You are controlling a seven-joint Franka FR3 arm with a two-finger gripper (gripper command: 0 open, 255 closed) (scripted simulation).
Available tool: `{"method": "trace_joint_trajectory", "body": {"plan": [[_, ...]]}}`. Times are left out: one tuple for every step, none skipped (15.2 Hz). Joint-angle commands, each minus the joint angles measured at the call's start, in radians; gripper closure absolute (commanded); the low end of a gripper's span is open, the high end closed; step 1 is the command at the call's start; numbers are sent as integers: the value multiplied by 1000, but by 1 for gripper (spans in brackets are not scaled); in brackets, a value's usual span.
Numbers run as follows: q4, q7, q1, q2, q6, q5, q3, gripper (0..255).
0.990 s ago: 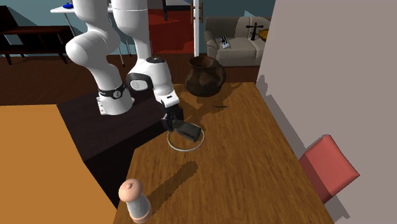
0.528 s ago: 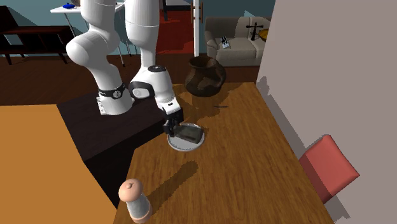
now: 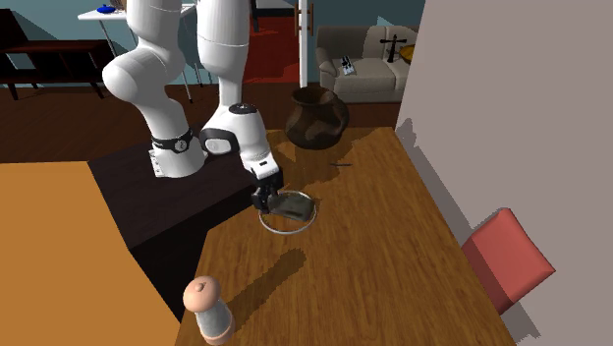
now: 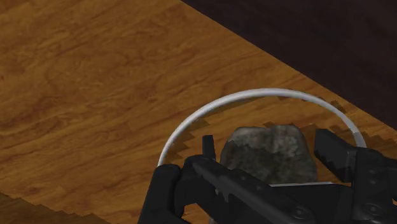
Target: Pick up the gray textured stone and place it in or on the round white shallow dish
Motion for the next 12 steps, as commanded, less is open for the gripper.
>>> {"method": "trace_joint_trajectory", "body": {"plan": [[-5,-1,2,7,-1,-6,6,0],[1,0,-2,11,-3,-9,7,0],[-3,-2,-4,1,-7,-11,6,0],[-2,-2,-9,-6,-15,-16,6,0],[-10,-2,0,-6,-9,-9,5,0],[-36,-4,-3,-70,-46,-19,0,0],[-61,-6,-9,-135,-88,-30,-4,0],[-85,-7,-18,-204,-133,-42,-4,0],[-102,-5,-31,-259,-172,-55,0,0],[-102,-5,-31,-259,-172,-54,1,0],[-102,-5,-31,-259,-172,-54,1,0],[-102,-6,-31,-259,-172,-54,1,0]]}}
